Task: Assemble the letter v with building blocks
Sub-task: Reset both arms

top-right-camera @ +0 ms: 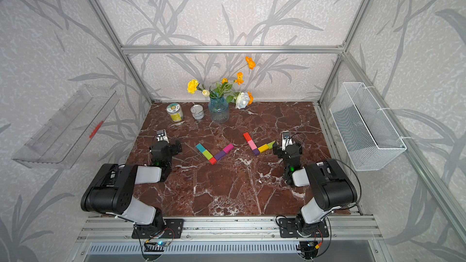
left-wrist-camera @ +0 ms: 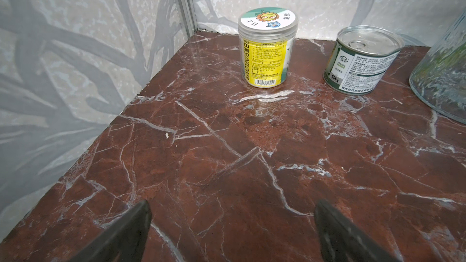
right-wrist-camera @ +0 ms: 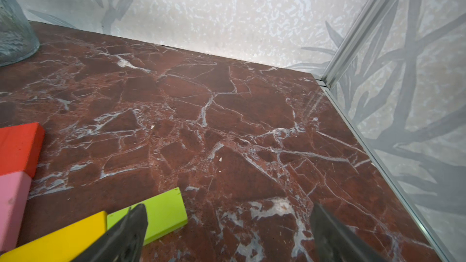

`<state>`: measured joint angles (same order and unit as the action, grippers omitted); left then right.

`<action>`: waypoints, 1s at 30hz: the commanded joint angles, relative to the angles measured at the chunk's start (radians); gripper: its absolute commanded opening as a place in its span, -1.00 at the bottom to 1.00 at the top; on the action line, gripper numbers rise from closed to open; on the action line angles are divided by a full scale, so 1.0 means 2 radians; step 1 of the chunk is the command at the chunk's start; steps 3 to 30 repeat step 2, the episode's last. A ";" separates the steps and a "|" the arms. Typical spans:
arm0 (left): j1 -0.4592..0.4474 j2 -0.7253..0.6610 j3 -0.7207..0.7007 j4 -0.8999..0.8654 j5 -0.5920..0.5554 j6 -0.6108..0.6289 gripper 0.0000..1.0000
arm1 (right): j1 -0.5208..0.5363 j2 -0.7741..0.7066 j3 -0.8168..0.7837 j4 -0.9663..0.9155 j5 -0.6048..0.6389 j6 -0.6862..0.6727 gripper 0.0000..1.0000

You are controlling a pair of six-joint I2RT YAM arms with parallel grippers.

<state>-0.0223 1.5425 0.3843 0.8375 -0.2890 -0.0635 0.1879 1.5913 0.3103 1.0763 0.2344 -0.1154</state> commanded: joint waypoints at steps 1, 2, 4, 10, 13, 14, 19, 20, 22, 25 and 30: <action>0.003 -0.010 0.009 -0.009 0.004 -0.002 0.99 | -0.004 0.003 0.002 0.020 -0.027 -0.007 0.98; 0.003 -0.009 0.009 -0.006 0.004 -0.002 0.99 | -0.004 0.005 0.001 0.023 -0.027 -0.008 0.98; 0.003 -0.009 0.009 -0.006 0.004 -0.002 0.99 | -0.004 0.005 0.001 0.023 -0.027 -0.008 0.98; 0.003 -0.009 0.009 -0.006 0.004 -0.002 0.99 | -0.004 0.005 0.001 0.023 -0.027 -0.008 0.98; 0.003 -0.009 0.009 -0.006 0.004 -0.002 0.99 | -0.004 0.005 0.001 0.023 -0.027 -0.008 0.98; 0.003 -0.009 0.009 -0.006 0.004 -0.002 0.99 | -0.004 0.005 0.001 0.023 -0.027 -0.008 0.98; 0.003 -0.009 0.009 -0.006 0.004 -0.002 0.99 | -0.004 0.005 0.001 0.023 -0.027 -0.008 0.98; 0.003 -0.009 0.009 -0.006 0.004 -0.002 0.99 | -0.004 0.005 0.001 0.023 -0.027 -0.008 0.98; 0.003 -0.009 0.009 -0.006 0.004 -0.002 0.99 | -0.004 0.005 0.001 0.023 -0.027 -0.008 0.98; 0.003 -0.009 0.009 -0.006 0.004 -0.002 0.99 | -0.004 0.005 0.001 0.023 -0.027 -0.008 0.98; 0.003 -0.009 0.009 -0.006 0.004 -0.002 0.99 | -0.004 0.005 0.001 0.023 -0.027 -0.008 0.98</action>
